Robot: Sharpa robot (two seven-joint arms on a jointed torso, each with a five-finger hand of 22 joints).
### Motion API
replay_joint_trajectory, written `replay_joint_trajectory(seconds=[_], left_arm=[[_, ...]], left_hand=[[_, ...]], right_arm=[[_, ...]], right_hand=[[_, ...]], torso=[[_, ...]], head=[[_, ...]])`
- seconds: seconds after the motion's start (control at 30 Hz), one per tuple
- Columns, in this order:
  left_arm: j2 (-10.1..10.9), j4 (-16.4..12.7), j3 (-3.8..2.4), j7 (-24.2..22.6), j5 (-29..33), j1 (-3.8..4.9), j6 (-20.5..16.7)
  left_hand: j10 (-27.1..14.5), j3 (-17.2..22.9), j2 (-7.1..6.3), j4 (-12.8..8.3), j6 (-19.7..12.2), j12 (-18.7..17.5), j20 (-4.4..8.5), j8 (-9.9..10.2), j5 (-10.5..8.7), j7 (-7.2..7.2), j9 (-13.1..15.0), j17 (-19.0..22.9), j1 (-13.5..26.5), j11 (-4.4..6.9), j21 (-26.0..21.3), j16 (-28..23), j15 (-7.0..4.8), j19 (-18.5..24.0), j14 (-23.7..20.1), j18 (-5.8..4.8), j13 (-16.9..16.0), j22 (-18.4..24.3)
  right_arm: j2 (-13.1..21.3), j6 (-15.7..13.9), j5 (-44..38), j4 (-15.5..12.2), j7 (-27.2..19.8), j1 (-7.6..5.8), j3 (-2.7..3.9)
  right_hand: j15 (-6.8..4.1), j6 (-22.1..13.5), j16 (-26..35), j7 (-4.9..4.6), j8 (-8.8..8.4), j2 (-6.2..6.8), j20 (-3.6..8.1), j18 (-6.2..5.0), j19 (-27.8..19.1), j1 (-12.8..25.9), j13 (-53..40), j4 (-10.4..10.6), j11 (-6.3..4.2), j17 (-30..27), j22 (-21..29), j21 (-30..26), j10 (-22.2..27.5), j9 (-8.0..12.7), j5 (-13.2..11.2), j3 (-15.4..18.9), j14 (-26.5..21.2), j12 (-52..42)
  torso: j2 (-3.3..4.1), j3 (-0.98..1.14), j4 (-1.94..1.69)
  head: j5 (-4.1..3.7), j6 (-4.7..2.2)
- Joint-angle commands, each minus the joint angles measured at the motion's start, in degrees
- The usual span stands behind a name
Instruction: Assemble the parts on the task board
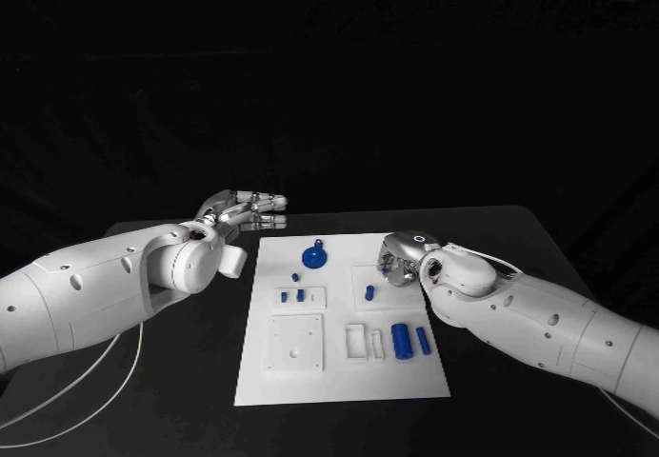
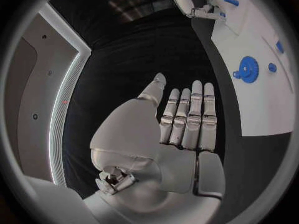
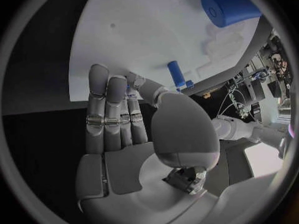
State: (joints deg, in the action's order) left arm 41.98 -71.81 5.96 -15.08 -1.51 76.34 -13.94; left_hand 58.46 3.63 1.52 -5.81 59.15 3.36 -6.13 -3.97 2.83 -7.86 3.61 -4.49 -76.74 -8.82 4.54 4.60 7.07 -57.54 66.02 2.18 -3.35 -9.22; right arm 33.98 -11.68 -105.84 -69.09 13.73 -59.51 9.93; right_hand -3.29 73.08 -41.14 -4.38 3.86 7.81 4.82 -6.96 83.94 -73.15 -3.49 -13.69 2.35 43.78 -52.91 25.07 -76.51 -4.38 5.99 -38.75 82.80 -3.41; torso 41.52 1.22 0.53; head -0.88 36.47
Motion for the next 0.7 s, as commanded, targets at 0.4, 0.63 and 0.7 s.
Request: replay_joint_trajectory(seconds=[0.4, 0.63, 0.7], left_arm=[[-0.26, 0.73, -0.07, -0.30, 0.28, 0.21, 0.66], [-0.36, 1.15, -0.07, -0.27, 0.23, 0.21, 0.74], [-0.39, 1.24, -0.07, -0.26, 0.22, 0.21, 0.75]], left_hand=[[-0.67, -0.42, 0.43, -0.25, 0.35, 0.27, -0.07, -0.03, 0.03, -0.20, -0.01, 0.14, -0.21, -0.16, 0.26, -0.42, 0.23, -0.44, -0.50, 0.41, -0.01, 0.48], [-0.75, -0.47, 0.38, -0.23, 0.31, 0.30, -0.11, -0.03, 0.02, -0.21, -0.01, 0.13, -0.17, -0.19, 0.27, -0.39, 0.27, -0.39, -0.60, 0.44, -0.02, 0.64], [-0.75, -0.47, 0.38, -0.23, 0.31, 0.30, -0.11, -0.03, 0.02, -0.21, -0.01, 0.13, -0.17, -0.19, 0.27, -0.39, 0.27, -0.39, -0.60, 0.44, -0.02, 0.64]], right_arm=[[0.21, -1.94, -1.00, -0.11, -0.54, 0.53, -0.21], [0.90, -3.03, -0.30, -1.10, -1.35, 0.53, 0.56], [1.11, -3.40, -0.16, -1.48, -1.49, 0.52, 0.92]], right_hand=[[-0.55, 0.92, 0.16, 0.14, -0.18, -0.42, 0.32, -0.54, 0.07, 0.19, -0.20, -0.71, -0.97, 0.57, -1.72, -0.03, -1.75, 0.06, -0.30, -0.02, 0.16, -0.19], [-0.55, 0.98, 0.18, 0.16, -0.20, -0.43, 0.32, -0.54, 0.05, 0.17, -0.19, -0.71, -0.97, 0.65, -1.93, -0.18, -1.77, 0.08, -0.39, -0.12, 0.12, -0.16], [-0.55, 1.00, 0.21, 0.15, -0.19, -0.41, 0.32, -0.54, 0.06, 0.15, -0.18, -0.67, -0.97, 0.68, -2.14, -0.25, -1.74, 0.09, -0.54, -0.20, 0.15, -0.15]], torso=[[0.00, -0.01, -0.14], [-0.05, -0.03, -0.01], [-0.02, -0.03, 0.06]], head=[[0.05, -0.01], [0.31, 0.05], [0.40, 0.06]])
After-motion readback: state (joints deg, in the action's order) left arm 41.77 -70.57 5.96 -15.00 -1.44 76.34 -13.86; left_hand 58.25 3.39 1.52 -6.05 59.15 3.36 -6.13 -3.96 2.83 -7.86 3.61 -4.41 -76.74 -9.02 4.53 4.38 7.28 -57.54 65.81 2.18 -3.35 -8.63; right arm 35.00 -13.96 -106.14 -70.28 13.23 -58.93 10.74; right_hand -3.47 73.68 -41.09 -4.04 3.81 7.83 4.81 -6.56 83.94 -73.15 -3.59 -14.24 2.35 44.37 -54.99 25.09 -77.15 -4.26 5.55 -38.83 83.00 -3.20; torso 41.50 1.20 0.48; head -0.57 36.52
